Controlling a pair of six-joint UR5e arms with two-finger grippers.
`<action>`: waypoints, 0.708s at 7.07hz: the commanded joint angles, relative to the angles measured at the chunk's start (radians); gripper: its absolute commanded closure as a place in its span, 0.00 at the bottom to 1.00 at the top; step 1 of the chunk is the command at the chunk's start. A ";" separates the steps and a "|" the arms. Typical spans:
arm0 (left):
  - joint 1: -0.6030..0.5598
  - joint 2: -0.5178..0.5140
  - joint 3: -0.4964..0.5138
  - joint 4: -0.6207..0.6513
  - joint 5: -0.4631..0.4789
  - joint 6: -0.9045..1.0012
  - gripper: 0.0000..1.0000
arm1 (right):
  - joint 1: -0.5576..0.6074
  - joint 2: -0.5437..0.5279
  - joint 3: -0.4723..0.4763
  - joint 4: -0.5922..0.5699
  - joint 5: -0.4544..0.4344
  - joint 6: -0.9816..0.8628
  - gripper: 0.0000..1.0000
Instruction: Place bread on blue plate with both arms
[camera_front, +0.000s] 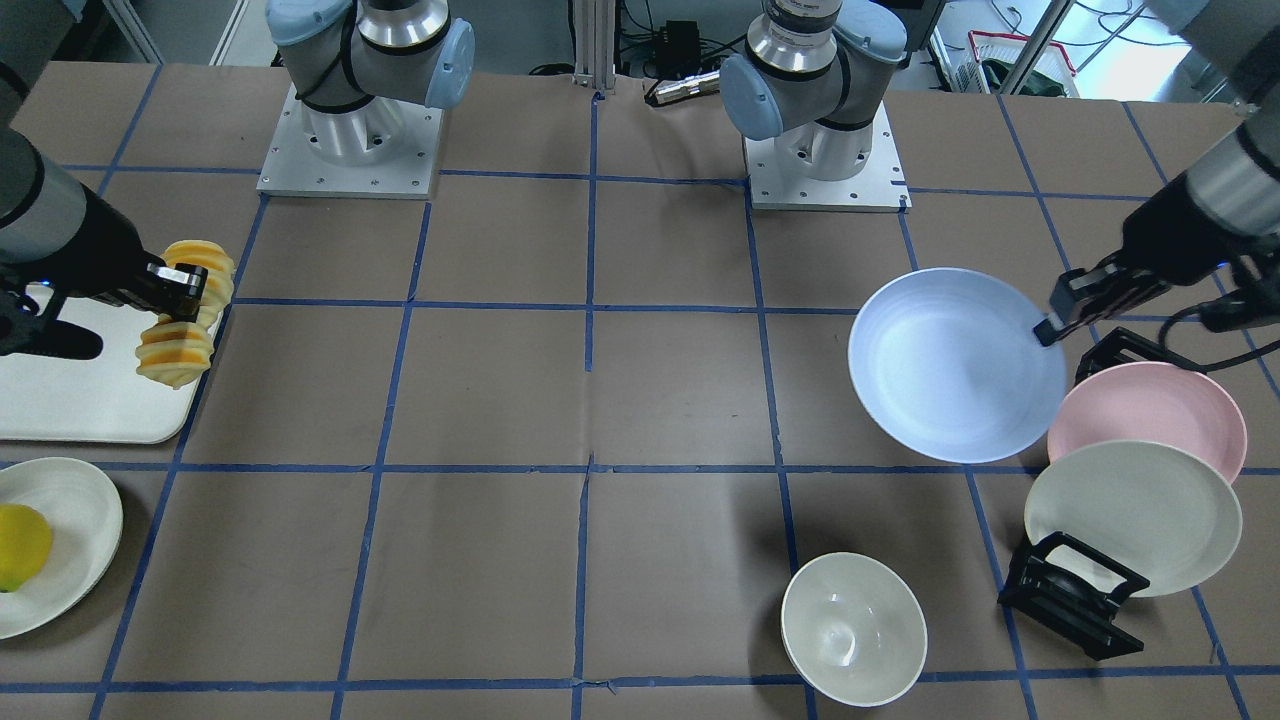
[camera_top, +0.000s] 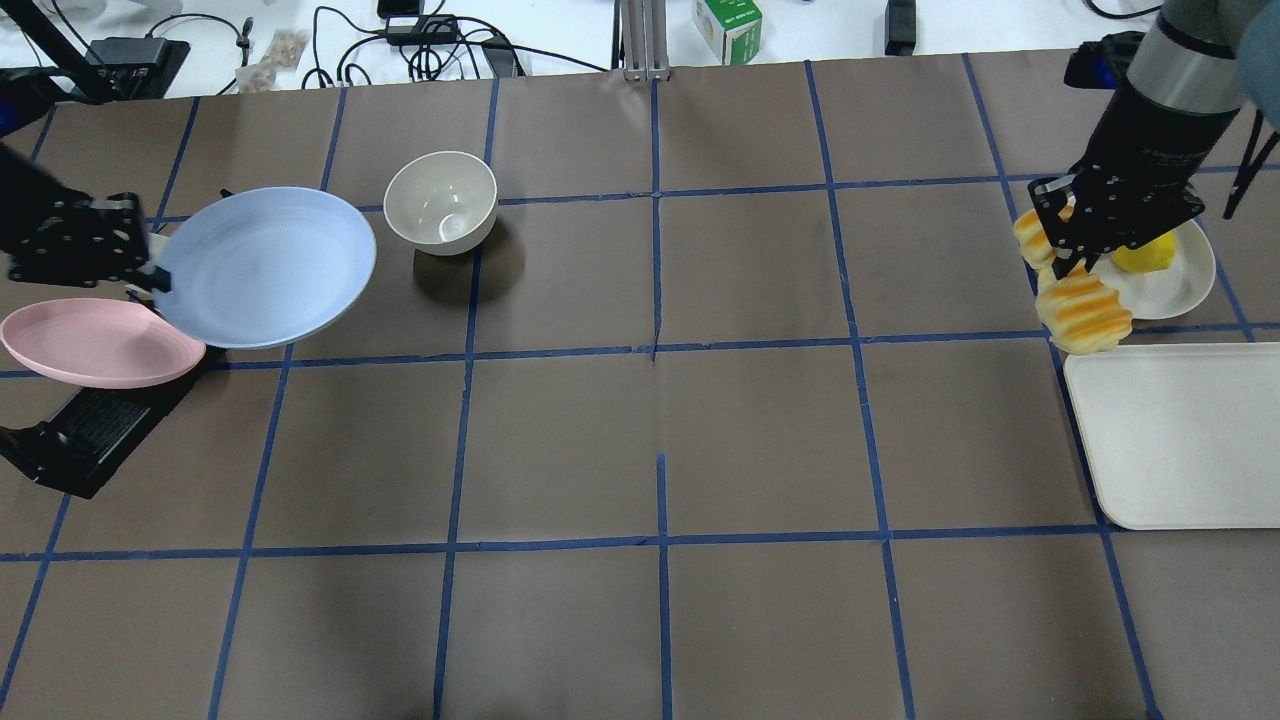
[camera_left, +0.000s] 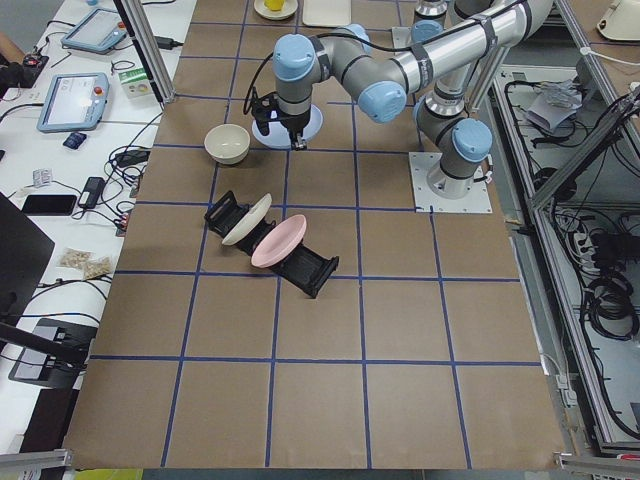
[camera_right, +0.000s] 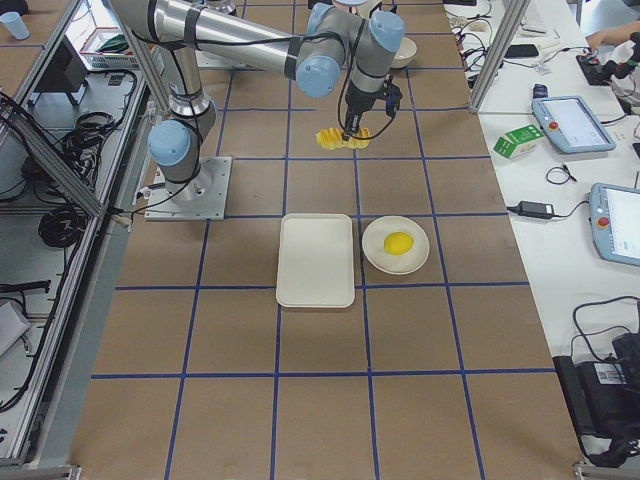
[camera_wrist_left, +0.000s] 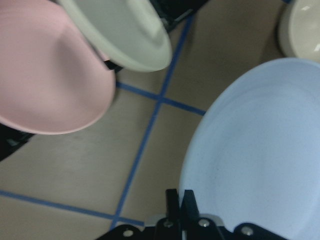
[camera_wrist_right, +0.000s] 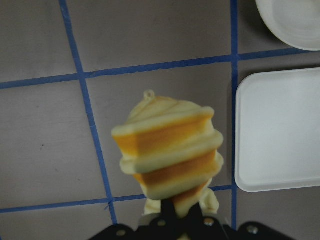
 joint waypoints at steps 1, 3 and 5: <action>-0.174 -0.067 -0.141 0.236 -0.116 -0.069 1.00 | 0.074 -0.010 -0.002 0.022 0.040 0.056 1.00; -0.341 -0.166 -0.204 0.535 -0.165 -0.315 1.00 | 0.098 -0.010 -0.005 0.021 0.043 0.056 1.00; -0.451 -0.269 -0.206 0.642 -0.169 -0.404 1.00 | 0.102 -0.009 -0.001 0.012 0.041 0.063 1.00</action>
